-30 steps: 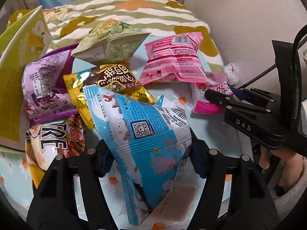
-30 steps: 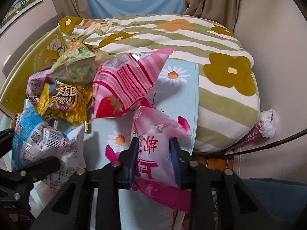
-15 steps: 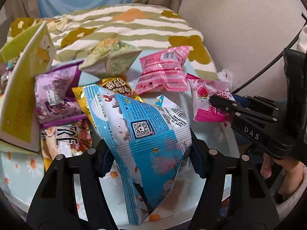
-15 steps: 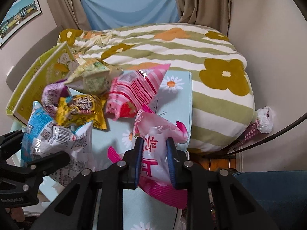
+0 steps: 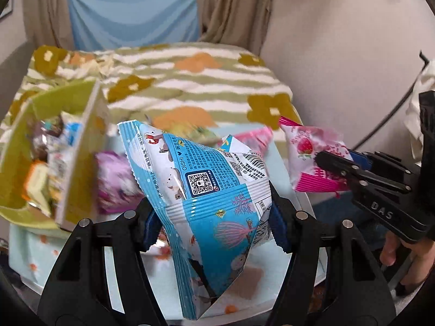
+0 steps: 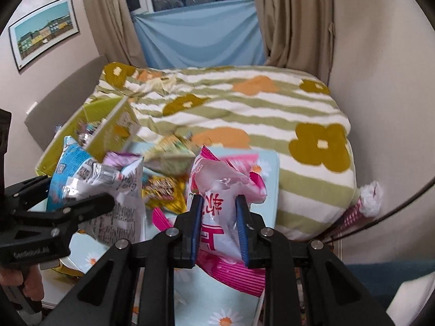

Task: Organize snacks
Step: 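Grasp the blue-white bag with the left tool while the right grasps the pink bag, then carry both bags over the yellow box and open both tools to release them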

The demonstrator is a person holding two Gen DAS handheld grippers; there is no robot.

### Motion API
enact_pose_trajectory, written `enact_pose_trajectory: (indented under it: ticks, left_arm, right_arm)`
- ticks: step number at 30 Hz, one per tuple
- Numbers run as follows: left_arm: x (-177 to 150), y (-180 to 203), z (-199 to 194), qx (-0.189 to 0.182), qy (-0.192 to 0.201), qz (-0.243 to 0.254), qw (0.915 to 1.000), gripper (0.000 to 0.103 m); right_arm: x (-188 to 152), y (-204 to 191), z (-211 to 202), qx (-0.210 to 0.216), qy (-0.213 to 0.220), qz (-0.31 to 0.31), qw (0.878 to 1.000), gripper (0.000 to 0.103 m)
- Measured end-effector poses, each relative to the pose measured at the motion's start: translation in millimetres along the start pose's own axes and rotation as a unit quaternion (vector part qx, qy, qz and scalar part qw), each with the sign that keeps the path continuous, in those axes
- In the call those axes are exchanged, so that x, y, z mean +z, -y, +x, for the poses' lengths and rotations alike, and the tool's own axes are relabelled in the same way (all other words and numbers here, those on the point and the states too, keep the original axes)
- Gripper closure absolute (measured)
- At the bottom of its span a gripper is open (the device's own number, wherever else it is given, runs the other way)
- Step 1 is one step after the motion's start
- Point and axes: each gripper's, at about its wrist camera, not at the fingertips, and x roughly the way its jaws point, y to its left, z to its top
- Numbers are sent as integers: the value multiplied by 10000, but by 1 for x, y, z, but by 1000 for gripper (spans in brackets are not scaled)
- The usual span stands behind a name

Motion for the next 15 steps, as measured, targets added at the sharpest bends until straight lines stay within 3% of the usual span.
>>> enact_pose_trajectory:
  ticks: [6,15]
  left_arm:
    - [29,-56,-26,141,338,-116,9993,39]
    - [61,-187,-51,521,510,-386,9966,39]
  right_arm:
    - [43,-45,-6,184,360,-157,9991,81]
    - [107,-151,31,648,566,-311,9958,81]
